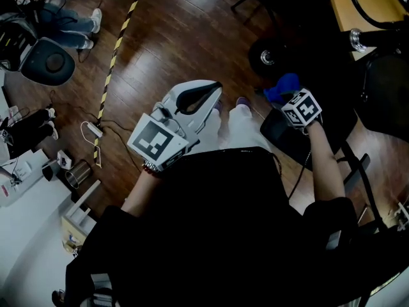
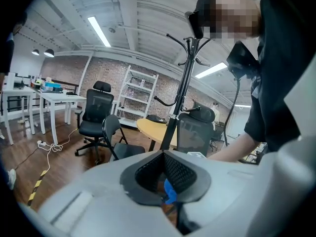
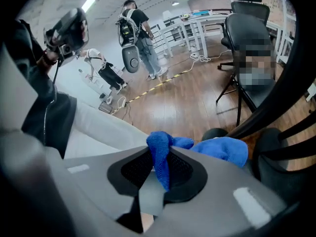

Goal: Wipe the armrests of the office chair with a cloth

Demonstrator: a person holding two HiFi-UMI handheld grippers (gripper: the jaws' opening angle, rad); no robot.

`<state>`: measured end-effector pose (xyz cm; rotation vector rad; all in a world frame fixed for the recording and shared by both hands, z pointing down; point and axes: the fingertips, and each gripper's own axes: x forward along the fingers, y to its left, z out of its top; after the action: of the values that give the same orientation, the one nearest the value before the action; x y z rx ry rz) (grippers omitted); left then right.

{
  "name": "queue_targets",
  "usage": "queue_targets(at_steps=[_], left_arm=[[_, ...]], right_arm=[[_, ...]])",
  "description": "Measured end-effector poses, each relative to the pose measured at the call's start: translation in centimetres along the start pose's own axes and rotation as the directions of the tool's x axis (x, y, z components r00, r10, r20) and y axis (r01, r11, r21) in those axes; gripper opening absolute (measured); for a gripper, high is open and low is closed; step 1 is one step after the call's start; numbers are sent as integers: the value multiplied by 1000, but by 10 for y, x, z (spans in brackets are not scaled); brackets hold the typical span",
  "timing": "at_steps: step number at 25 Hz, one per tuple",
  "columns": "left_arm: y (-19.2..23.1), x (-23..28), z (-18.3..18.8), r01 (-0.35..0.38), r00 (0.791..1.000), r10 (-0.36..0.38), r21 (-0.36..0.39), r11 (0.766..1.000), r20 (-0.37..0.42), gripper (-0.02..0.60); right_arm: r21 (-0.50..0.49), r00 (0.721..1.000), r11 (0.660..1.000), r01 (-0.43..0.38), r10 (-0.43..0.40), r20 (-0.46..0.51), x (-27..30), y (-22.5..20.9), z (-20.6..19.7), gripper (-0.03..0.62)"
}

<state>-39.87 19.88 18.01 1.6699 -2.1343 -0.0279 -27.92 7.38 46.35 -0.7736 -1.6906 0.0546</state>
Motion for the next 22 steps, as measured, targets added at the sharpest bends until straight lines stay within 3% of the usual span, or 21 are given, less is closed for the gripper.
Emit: queue_targets(at_steps=[7,12,22], left_arm=[[-6,-7,-2,28,999,-28,13,1000,-19,6],[-14,-9,-5,73,997,-72,22,997,-38,6],[-46,4,-7,207,977,-203,62,976,-72,6]], right_arm=[[-43,1000,999,-4,3,-24,22,54,-18,67],[42,999,999,-35,35,14,31,83,-27,67],[98,998,995,-27,22,55,42,126,-45,67]])
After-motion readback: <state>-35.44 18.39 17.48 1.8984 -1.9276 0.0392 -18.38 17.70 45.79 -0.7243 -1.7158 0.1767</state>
